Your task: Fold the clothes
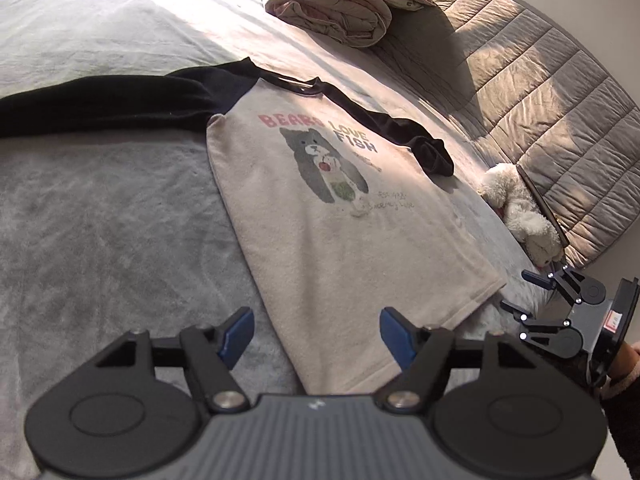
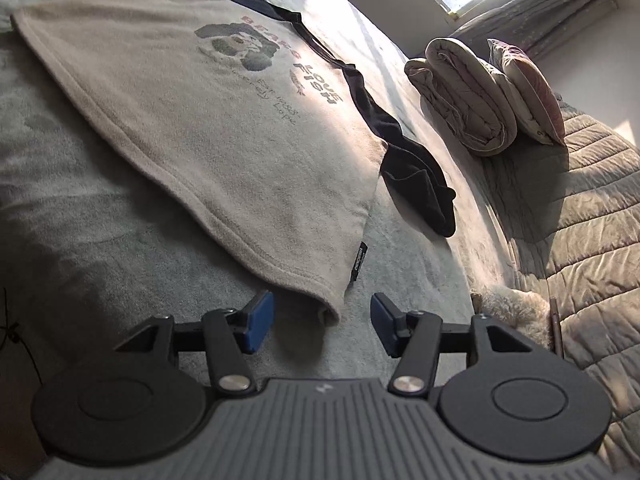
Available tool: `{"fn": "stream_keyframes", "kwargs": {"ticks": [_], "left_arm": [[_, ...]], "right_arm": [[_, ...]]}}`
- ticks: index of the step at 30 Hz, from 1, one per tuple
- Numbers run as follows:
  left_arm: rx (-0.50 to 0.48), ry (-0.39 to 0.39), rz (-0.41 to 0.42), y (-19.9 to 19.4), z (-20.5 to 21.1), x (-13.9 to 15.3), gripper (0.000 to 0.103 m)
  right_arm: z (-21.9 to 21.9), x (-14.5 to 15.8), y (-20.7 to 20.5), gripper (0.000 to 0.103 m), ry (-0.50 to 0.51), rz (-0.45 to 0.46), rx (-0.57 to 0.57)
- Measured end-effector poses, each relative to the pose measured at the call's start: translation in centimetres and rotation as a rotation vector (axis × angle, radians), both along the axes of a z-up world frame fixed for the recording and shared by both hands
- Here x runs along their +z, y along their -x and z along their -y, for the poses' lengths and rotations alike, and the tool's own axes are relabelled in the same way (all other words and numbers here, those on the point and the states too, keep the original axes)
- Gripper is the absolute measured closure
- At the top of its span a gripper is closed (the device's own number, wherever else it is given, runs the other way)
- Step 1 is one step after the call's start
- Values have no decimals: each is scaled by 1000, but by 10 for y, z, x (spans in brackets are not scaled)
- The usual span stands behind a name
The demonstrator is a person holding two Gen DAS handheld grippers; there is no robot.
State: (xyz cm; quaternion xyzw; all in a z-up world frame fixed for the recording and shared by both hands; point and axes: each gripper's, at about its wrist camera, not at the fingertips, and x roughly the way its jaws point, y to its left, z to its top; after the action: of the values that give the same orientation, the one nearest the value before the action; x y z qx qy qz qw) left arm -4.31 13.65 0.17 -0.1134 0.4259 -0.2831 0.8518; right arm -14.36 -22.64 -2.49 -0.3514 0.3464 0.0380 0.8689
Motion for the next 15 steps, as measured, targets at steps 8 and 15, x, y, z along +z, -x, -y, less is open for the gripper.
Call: {"fn": "stream_keyframes", "kwargs": {"ticks": [8, 15], "left_arm": [[129, -175, 315, -13, 53, 3, 18], [130, -265, 417, -36, 96, -2, 6]], "right_arm": [[-3, 22, -44, 38, -392, 63, -54], [-13, 11, -103, 17, -519, 74, 15]]}}
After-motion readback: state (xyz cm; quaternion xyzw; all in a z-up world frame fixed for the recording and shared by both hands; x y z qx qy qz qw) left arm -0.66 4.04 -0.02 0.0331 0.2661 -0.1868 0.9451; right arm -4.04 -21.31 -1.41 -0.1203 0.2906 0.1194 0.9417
